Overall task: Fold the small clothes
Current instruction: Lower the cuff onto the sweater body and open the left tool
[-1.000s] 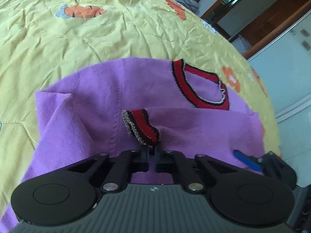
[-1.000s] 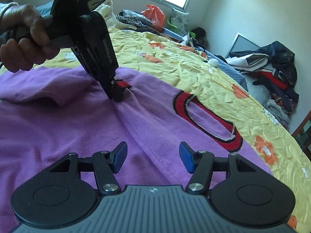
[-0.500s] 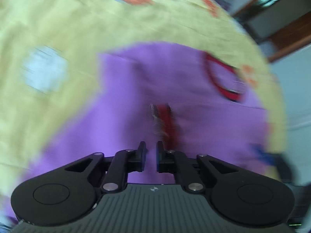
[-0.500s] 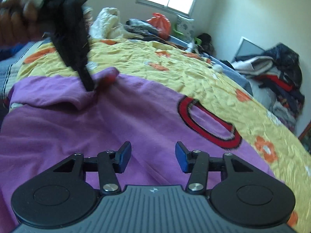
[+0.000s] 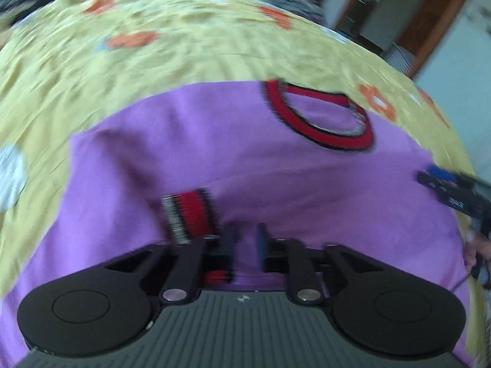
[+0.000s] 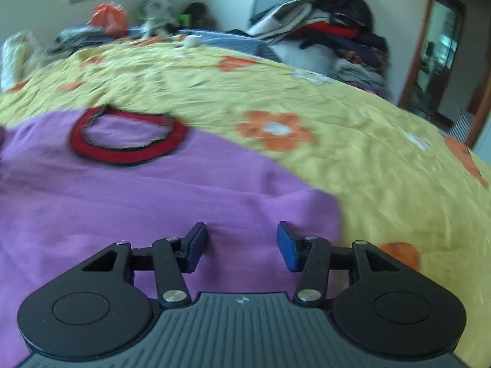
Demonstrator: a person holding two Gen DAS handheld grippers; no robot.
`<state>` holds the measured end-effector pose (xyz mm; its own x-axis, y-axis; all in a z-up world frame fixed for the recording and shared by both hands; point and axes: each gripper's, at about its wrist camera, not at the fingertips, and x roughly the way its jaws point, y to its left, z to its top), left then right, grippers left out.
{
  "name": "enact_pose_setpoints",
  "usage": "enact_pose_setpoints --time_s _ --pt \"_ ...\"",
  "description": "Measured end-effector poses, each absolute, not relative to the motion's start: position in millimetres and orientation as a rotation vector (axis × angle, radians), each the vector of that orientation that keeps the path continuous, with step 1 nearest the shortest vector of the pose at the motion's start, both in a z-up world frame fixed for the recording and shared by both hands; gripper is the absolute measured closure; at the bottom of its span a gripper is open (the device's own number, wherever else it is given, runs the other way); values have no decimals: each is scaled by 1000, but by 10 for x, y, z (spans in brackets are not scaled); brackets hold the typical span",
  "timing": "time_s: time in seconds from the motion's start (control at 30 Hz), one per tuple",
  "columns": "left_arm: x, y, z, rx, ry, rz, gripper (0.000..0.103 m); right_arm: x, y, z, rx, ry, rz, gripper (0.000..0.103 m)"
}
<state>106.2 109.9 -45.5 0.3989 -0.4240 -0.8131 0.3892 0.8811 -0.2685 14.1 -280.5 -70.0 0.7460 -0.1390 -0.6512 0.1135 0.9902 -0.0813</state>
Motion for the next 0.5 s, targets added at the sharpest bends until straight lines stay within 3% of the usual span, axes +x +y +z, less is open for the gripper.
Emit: enact_pose_setpoints --time_s 0.07,0.17,0.23,0.27,0.3,0.43,0.5 --pt "1092 1217 -484 -94 1042 -534 91 159 -2974 -720 -23 711 -198 29" --pt "1053 1420 -374 -171 1037 -505 87 41 -2901 -603 -15 700 -216 36" --pt "899 1660 -176 -212 941 -479 19 -165 -2659 -472 -59 648 -156 36" --pt "803 1817 -90 -241 886 -472 7 -253 -2529 -437 -49 631 -102 36" --pt "700 1988 -19 -265 837 -455 1 -338 -2398 -434 -50 620 -54 38" --pt "446 2576 25 -276 846 -400 0 -344 -2108 -735 -138 717 -35 37" --pt "371 2823 -15 -254 875 -348 0 -377 -2250 -743 -39 710 -55 27"
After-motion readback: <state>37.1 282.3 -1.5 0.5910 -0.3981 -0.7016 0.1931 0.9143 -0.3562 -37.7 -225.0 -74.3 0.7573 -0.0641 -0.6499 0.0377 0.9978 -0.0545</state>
